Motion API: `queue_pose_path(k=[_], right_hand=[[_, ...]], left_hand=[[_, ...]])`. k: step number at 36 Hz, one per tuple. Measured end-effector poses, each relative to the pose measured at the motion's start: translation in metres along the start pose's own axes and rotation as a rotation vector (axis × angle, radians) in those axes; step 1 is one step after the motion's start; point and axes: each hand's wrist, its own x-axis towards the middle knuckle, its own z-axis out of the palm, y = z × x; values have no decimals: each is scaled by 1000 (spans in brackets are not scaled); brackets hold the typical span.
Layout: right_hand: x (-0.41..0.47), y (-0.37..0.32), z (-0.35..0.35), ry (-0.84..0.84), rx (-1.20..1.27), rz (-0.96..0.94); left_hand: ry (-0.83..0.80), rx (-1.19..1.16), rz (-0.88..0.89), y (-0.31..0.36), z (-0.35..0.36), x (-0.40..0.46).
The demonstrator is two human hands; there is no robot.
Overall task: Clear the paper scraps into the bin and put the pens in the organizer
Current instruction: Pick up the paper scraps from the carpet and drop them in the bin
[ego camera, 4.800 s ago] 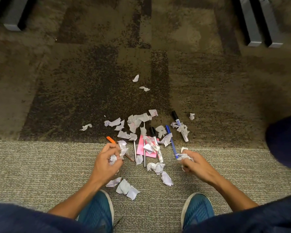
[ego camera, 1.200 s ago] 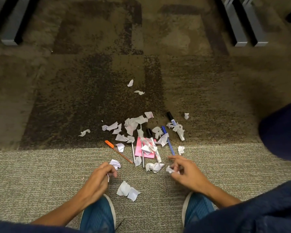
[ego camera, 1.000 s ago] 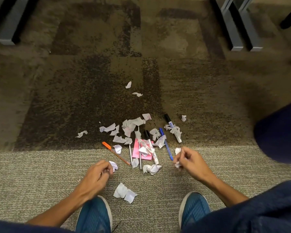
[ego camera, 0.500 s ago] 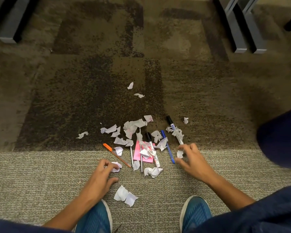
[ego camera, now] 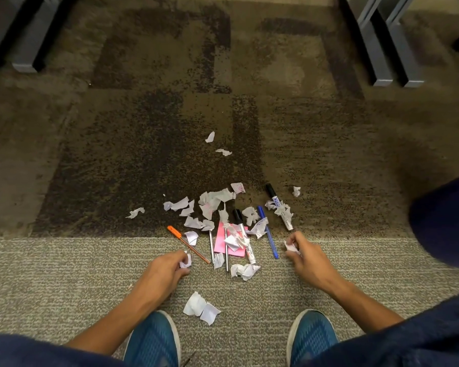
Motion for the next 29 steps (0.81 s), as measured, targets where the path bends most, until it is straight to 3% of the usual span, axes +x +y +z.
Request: queue_pose_path(k=[7, 16, 20, 29], right_hand=[[6, -2, -13, 94, 144, 28], [24, -19, -46, 286, 236, -35], [38, -19, -60, 270, 323, -42], [69, -11, -69, 248, 419, 32]], left_hand=[[98, -95, -57, -1, -6, 2], [350, -514, -241, -2, -50, 24], [403, -767, -327, -8, -66, 42], [479, -749, -464, -45, -82, 69]])
